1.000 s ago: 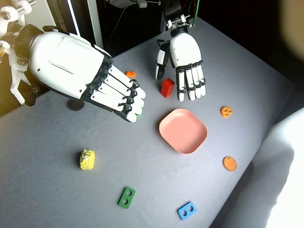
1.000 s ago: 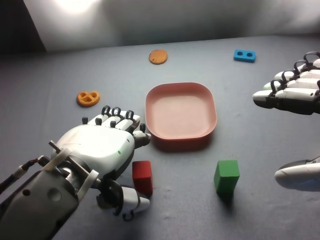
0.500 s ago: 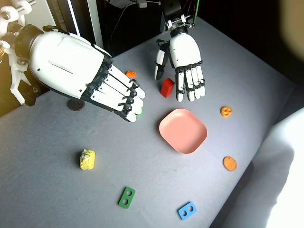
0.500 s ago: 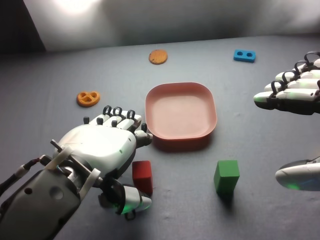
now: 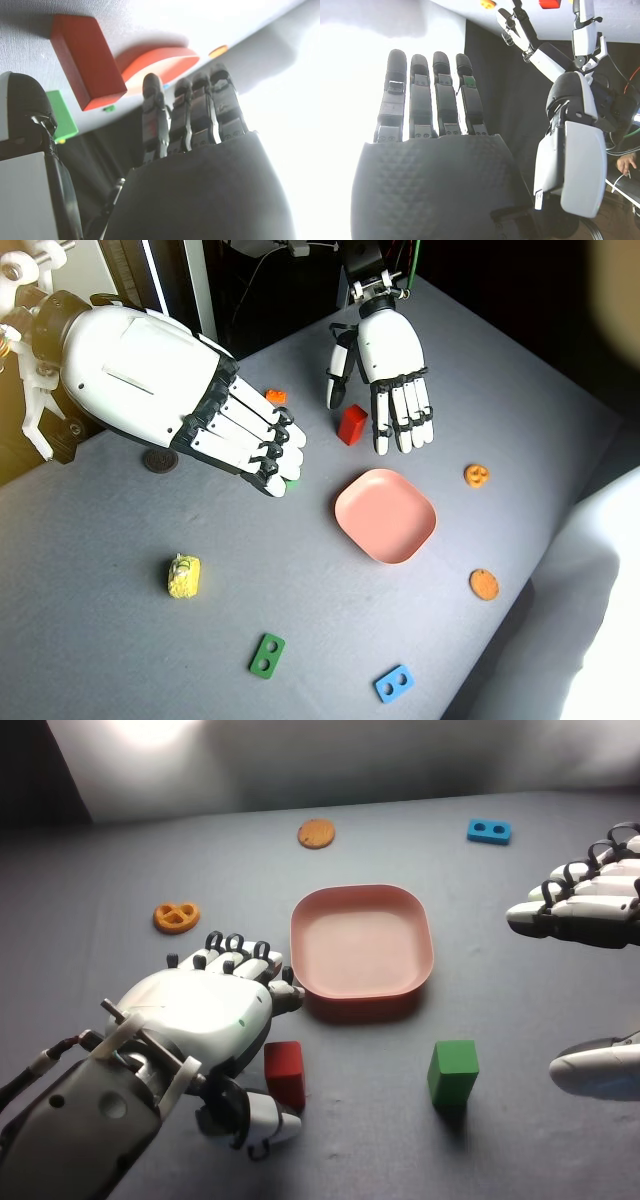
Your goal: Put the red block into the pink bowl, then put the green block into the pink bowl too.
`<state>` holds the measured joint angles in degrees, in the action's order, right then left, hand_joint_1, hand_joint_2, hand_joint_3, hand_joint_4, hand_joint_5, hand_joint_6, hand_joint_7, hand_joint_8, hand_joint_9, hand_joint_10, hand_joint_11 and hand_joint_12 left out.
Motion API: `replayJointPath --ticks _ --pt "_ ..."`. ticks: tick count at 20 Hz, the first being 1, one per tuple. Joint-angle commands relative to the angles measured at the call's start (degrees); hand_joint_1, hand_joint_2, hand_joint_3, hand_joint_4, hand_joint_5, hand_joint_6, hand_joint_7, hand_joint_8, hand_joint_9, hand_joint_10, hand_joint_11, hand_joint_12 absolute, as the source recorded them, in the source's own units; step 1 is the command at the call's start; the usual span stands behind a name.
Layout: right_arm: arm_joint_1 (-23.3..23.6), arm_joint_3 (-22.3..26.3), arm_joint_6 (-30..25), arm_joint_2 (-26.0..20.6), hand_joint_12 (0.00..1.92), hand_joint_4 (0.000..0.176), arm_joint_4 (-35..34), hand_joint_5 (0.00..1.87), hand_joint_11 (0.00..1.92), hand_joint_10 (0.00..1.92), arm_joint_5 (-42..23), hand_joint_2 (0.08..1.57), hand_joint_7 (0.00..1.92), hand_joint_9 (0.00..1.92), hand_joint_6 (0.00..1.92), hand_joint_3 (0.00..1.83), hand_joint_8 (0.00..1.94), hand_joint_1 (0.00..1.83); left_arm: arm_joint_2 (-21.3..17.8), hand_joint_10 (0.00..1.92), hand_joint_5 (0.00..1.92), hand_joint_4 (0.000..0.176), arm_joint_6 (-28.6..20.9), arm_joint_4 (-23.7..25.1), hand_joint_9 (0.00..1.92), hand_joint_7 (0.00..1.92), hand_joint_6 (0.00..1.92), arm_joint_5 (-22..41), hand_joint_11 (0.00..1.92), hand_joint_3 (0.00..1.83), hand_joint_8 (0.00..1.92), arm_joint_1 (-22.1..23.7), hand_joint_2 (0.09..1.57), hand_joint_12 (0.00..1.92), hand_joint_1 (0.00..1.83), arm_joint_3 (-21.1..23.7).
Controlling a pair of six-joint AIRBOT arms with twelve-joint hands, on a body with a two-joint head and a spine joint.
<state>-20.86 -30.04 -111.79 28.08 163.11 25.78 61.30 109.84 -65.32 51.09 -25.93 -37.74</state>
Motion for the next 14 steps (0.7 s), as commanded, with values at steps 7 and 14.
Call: replayJointPath --ticks 7,14 --pt "0.9 0.23 -0.08 -0.62 0.56 0.0 0.45 0.26 0.0 0.0 6.58 1.03 0.24 0.19 0.0 0.0 0.0 0.29 -0.19 0.0 0.41 0.0 0.26 2.99 0.0 0.11 0.01 3.69 0.0 0.0 0.0 0.33 0.98 0.0 0.87 -0.1" --pt "0.92 0.23 -0.08 -0.62 0.52 0.0 0.45 0.29 0.0 0.0 6.64 1.01 0.26 0.19 0.0 0.0 0.0 0.35 -0.2 0.0 0.42 0.0 0.27 2.99 0.0 0.1 0.01 4.1 0.0 0.0 0.0 0.33 0.96 0.0 0.92 -0.1"
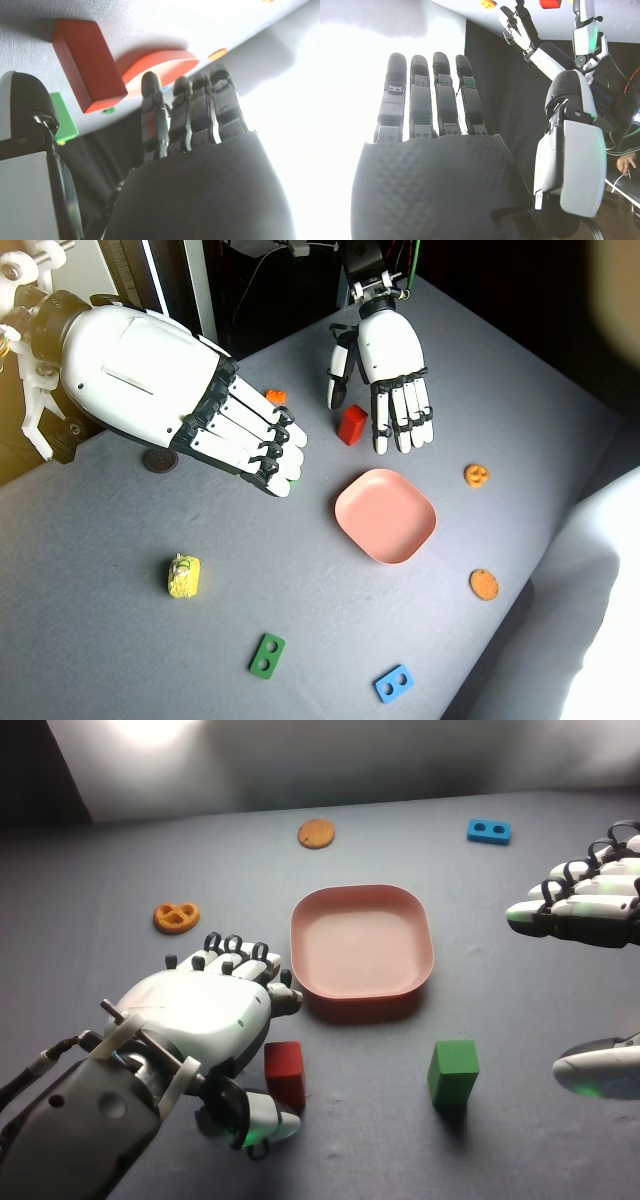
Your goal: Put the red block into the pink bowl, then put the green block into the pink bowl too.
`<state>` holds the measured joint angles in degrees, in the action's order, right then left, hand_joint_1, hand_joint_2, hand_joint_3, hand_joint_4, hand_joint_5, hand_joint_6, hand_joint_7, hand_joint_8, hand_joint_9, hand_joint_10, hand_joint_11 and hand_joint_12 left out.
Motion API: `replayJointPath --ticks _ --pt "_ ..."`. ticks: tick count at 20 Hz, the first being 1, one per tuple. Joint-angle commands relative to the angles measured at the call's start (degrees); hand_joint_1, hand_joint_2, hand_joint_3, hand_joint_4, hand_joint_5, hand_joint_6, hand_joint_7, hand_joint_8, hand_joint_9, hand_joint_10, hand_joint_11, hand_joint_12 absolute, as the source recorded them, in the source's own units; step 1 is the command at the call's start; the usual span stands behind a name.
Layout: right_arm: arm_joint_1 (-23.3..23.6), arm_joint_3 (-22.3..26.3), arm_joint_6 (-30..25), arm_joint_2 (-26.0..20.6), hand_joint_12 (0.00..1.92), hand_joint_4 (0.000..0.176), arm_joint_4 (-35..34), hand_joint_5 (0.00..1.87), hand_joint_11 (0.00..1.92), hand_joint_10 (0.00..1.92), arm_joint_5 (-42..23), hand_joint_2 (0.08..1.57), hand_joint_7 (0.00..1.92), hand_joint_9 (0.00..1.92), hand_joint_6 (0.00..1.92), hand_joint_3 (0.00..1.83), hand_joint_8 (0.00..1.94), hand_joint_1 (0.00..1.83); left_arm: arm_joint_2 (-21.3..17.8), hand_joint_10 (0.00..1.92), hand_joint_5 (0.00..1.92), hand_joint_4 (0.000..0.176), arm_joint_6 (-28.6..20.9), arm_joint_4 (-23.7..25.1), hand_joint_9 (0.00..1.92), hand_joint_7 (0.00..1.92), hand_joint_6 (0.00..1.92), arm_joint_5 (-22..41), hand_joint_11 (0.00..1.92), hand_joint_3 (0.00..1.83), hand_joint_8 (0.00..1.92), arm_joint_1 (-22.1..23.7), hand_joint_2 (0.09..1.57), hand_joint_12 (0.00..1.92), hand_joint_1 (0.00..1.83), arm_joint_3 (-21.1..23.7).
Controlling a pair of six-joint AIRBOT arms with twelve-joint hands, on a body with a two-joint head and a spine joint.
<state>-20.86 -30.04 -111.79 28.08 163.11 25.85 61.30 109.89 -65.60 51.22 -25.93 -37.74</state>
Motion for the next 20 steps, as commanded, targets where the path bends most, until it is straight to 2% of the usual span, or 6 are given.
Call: replayJointPath --ticks 1,5,7,10,11,20 --pt "0.92 0.23 -0.08 -0.62 0.53 0.0 0.45 0.3 0.0 0.0 6.58 1.01 0.26 0.19 0.0 0.0 0.0 0.34 -0.2 0.0 0.38 0.0 0.23 3.2 0.0 0.08 0.0 4.01 0.0 0.0 0.0 0.33 0.97 0.0 0.92 -0.1" --pt "0.92 0.23 -0.08 -0.62 0.67 0.0 0.45 0.31 0.0 0.01 6.62 1.0 0.29 0.22 0.0 0.0 0.0 0.35 -0.2 0.0 0.4 0.0 0.27 3.04 0.0 0.06 0.01 4.03 0.0 0.0 0.0 0.33 0.98 0.0 0.96 -0.08" --pt "0.92 0.23 -0.08 -0.62 0.57 0.0 0.45 0.27 0.0 0.0 6.64 1.01 0.25 0.19 0.0 0.0 0.0 0.32 -0.2 0.0 0.36 0.0 0.27 2.94 0.0 0.09 0.0 4.03 0.0 0.0 0.01 0.27 0.96 0.0 0.97 -0.08" --pt "0.93 0.23 -0.08 -0.62 0.63 0.0 0.45 0.32 0.0 0.01 6.69 1.01 0.29 0.22 0.01 0.0 0.01 0.34 -0.2 0.0 0.53 0.0 0.27 2.73 0.01 0.19 0.02 4.03 0.0 0.0 0.01 0.25 0.97 0.0 0.97 -0.09" --pt "0.93 0.23 -0.08 -0.62 0.53 0.0 0.45 0.28 0.0 0.0 6.69 1.02 0.25 0.19 0.0 0.0 0.0 0.31 -0.2 0.0 0.54 0.004 0.27 2.73 0.02 0.19 0.02 4.03 0.0 0.01 0.0 0.25 0.99 0.0 0.92 -0.09" --pt "0.93 0.24 -0.08 -0.62 0.61 0.0 0.45 0.31 0.0 0.0 6.73 1.0 0.28 0.21 0.0 0.0 0.0 0.31 -0.2 0.0 0.66 0.0 0.28 2.23 0.03 0.24 0.02 4.03 0.0 0.01 0.0 0.17 1.01 0.0 0.99 -0.15"
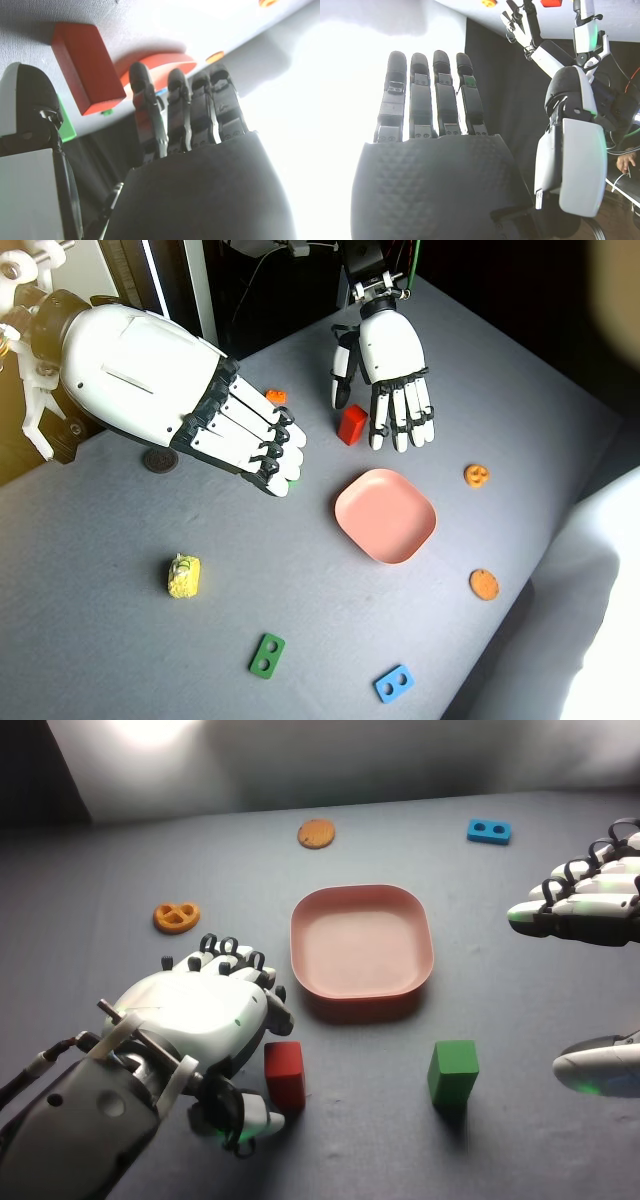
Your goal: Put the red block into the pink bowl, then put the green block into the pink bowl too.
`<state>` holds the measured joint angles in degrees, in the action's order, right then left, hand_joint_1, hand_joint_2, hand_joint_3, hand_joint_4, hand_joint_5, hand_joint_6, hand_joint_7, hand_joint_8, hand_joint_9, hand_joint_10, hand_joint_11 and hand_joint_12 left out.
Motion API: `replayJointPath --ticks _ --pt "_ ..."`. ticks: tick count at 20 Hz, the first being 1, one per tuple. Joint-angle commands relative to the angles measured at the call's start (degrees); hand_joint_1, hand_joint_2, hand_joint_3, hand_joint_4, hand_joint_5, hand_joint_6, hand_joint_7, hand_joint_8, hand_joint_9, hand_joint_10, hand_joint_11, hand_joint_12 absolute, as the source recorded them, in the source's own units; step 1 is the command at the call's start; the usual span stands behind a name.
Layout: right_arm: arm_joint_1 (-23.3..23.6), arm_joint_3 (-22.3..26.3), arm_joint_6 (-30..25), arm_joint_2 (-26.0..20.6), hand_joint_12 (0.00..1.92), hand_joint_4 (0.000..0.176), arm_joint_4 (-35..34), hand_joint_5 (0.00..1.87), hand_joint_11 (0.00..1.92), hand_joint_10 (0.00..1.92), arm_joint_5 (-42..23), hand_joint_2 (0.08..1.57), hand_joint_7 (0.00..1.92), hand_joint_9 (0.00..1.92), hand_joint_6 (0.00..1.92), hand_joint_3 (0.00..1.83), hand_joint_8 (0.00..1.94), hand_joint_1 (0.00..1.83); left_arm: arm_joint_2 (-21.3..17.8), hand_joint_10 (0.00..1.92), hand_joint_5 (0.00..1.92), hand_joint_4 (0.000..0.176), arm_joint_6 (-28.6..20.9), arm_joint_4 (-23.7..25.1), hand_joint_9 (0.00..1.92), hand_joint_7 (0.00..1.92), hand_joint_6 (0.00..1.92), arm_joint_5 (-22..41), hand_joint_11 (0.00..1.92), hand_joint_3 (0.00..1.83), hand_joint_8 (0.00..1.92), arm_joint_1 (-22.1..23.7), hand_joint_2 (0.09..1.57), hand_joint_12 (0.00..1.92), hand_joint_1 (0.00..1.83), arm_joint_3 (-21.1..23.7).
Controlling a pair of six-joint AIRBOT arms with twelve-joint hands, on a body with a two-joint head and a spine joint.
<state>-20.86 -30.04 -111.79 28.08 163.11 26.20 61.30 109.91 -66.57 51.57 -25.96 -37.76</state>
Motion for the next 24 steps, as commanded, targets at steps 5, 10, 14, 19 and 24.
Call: replayJointPath --ticks 5,10,14,19,24 --pt "0.99 0.24 -0.08 -0.61 0.49 0.0 0.45 0.29 0.0 0.0 6.38 1.02 0.27 0.19 0.0 0.0 0.0 0.32 -0.05 0.0 0.67 0.0 0.25 2.39 0.03 0.24 0.02 3.68 0.0 0.01 0.0 0.88 1.02 0.0 0.95 -0.11" --pt "1.06 0.25 -0.08 -0.61 0.57 0.0 0.46 0.32 0.0 0.0 6.38 1.02 0.29 0.22 0.0 0.0 0.0 0.3 0.48 0.0 0.68 0.0 0.21 0.81 0.02 0.23 0.01 3.68 0.0 0.0 0.0 2.11 1.01 0.0 0.97 -0.05" --pt "1.1 0.27 -0.08 -0.61 0.59 0.0 0.46 0.3 0.0 0.0 6.38 1.02 0.26 0.2 0.0 0.0 0.0 0.32 0.75 0.0 0.69 0.0 0.15 -0.14 0.03 0.24 0.01 3.89 0.0 0.0 0.0 2.81 1.01 0.0 0.99 0.07" --pt "1.17 0.26 -0.06 -0.6 0.58 0.0 0.46 0.31 0.0 0.01 6.38 1.01 0.29 0.21 0.0 0.0 0.01 0.35 0.75 0.0 0.67 0.0 -0.13 -0.51 0.03 0.2 0.01 4.42 0.0 0.0 0.0 2.81 1.01 0.0 0.97 -0.07" --pt "1.22 0.26 -0.03 -0.6 0.58 0.0 0.47 0.31 0.0 0.0 6.38 1.02 0.29 0.21 0.0 0.0 0.0 0.32 0.77 0.01 0.7 0.0 -0.17 -0.54 0.04 0.21 0.01 4.42 0.0 0.0 0.01 2.66 1.01 0.0 0.97 -0.13"
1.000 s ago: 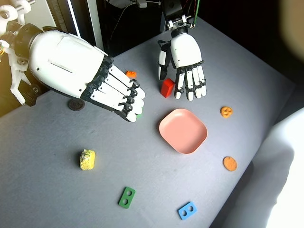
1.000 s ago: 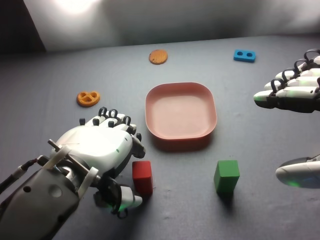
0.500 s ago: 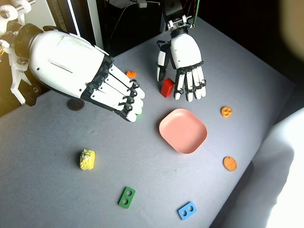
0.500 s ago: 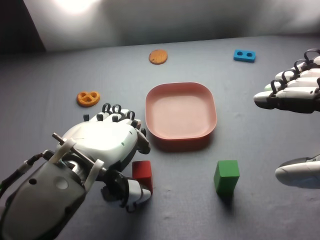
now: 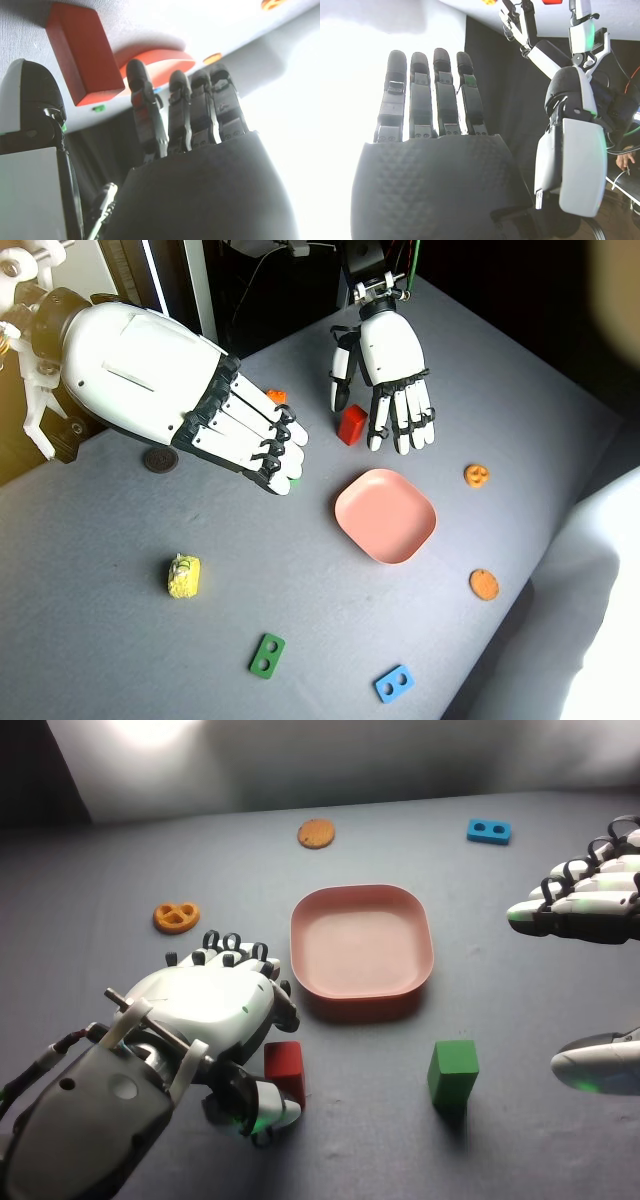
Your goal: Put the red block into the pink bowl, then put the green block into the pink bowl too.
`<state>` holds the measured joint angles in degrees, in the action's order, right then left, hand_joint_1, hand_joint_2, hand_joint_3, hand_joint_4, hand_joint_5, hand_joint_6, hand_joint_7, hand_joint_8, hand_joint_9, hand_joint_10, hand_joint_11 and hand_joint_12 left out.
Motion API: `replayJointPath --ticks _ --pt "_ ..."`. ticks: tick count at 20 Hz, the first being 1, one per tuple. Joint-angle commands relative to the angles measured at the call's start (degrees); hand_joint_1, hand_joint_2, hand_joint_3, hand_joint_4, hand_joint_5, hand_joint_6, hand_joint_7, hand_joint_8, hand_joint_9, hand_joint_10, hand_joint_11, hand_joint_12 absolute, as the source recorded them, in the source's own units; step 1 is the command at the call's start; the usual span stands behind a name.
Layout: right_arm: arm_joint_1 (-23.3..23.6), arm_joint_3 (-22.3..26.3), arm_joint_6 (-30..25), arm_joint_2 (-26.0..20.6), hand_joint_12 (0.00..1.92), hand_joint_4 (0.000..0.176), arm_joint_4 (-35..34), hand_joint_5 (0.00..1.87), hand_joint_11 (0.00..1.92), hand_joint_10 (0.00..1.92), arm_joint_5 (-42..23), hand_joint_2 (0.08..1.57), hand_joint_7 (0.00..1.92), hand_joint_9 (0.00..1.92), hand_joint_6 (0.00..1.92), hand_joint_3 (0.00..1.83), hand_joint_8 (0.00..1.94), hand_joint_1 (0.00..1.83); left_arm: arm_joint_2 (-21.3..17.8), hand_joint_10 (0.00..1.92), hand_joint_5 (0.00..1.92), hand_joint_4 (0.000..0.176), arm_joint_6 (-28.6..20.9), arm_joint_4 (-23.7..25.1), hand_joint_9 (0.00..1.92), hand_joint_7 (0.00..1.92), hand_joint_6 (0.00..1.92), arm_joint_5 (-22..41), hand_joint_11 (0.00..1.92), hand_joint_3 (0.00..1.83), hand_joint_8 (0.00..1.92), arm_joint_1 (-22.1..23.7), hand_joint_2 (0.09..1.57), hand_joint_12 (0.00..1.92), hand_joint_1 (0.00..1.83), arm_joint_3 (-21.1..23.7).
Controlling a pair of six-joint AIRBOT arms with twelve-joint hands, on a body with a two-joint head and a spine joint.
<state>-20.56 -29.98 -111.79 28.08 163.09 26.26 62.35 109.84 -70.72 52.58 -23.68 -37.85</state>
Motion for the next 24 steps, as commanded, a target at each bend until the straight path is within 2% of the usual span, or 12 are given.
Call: replayJointPath --ticks 1,6,8,13,16,17,20,21,22,23,24 --pt "0.93 0.2 -0.03 -0.6 0.58 0.0 0.49 0.31 0.0 0.0 6.32 1.02 0.29 0.21 0.0 0.0 0.0 0.31 -0.27 0.0 0.7 0.0 -0.1 3.61 0.02 0.2 0.01 3.41 0.0 0.0 0.01 0.36 1.02 0.0 0.96 -0.04" --pt "0.96 0.19 -0.01 -0.6 0.65 0.0 0.49 0.32 0.0 0.01 6.32 1.02 0.29 0.22 0.0 0.0 0.0 0.31 -0.24 0.0 0.71 0.0 -0.11 3.61 0.02 0.21 0.01 3.41 0.0 0.0 0.0 0.3 1.02 0.0 0.97 -0.04" --pt "1.0 0.19 0.0 -0.6 0.62 0.0 0.49 0.32 0.0 0.0 6.32 1.01 0.3 0.22 0.0 0.0 0.0 0.32 -0.23 0.01 0.78 0.0 -0.11 3.61 0.04 0.26 0.03 3.41 0.0 0.0 0.02 0.32 1.01 0.0 1.0 -0.03" --pt "1.01 0.2 0.0 -0.59 0.68 0.0 0.49 0.32 0.0 0.01 6.32 1.02 0.3 0.23 0.0 0.0 0.0 0.35 -0.23 0.0 0.7 0.0 -0.11 3.61 0.03 0.24 0.0 3.41 0.0 0.0 0.0 0.35 1.01 0.0 0.98 -0.04" --pt "1.03 0.2 0.0 -0.59 0.57 0.0 0.49 0.31 0.0 0.0 6.32 1.03 0.28 0.2 0.0 0.0 0.0 0.32 -0.23 0.0 0.76 0.0 -0.11 3.56 0.02 0.25 0.02 3.41 0.0 0.0 0.0 0.47 1.01 0.0 0.98 -0.04" --pt "1.04 0.2 0.01 -0.59 0.64 0.0 0.49 0.33 0.0 0.01 6.32 1.02 0.3 0.23 0.0 0.0 0.0 0.31 -0.23 0.0 0.83 0.0 -0.11 3.56 0.03 0.27 0.02 3.41 0.0 0.0 0.0 0.48 1.01 0.0 1.02 -0.04" --pt "1.04 0.2 0.01 -0.58 0.59 0.0 0.49 0.33 0.0 0.0 6.32 1.01 0.3 0.22 0.0 0.0 0.0 0.35 -0.23 0.0 0.96 0.0 -0.11 3.55 0.05 0.29 0.02 3.41 0.0 0.0 0.0 0.52 1.03 0.0 1.03 -0.04" --pt "1.05 0.2 0.02 -0.58 0.67 0.0 0.49 0.35 0.0 0.01 6.32 1.01 0.32 0.24 0.01 0.0 0.01 0.32 -0.23 0.01 1.06 0.083 -0.11 3.54 0.06 0.32 0.64 3.41 0.0 0.0 0.01 0.53 1.07 0.0 1.06 -0.04" --pt "1.05 0.2 0.02 -0.58 0.65 0.0 0.49 0.33 0.0 0.0 6.32 1.02 0.3 0.23 0.0 0.0 0.0 0.31 -0.23 0.01 1.0 0.118 -0.11 3.53 0.04 0.31 0.9 3.41 0.0 0.01 0.0 0.53 1.09 0.0 1.04 -0.04" --pt "1.06 0.21 0.02 -0.58 0.67 0.0 0.49 0.33 0.0 0.0 6.31 1.02 0.3 0.23 0.0 0.0 0.0 0.28 -0.23 0.01 0.99 0.108 -0.11 3.51 0.03 0.3 0.96 3.41 0.0 0.0 0.0 0.53 1.1 0.0 1.05 -0.05" --pt "1.06 0.21 0.02 -0.58 0.68 0.0 0.49 0.32 0.0 0.0 6.31 1.02 0.3 0.23 0.0 0.0 0.0 0.27 -0.23 0.01 0.99 0.079 -0.11 3.45 0.05 0.33 0.96 3.41 0.0 0.0 0.01 0.55 1.1 0.0 1.06 -0.08"
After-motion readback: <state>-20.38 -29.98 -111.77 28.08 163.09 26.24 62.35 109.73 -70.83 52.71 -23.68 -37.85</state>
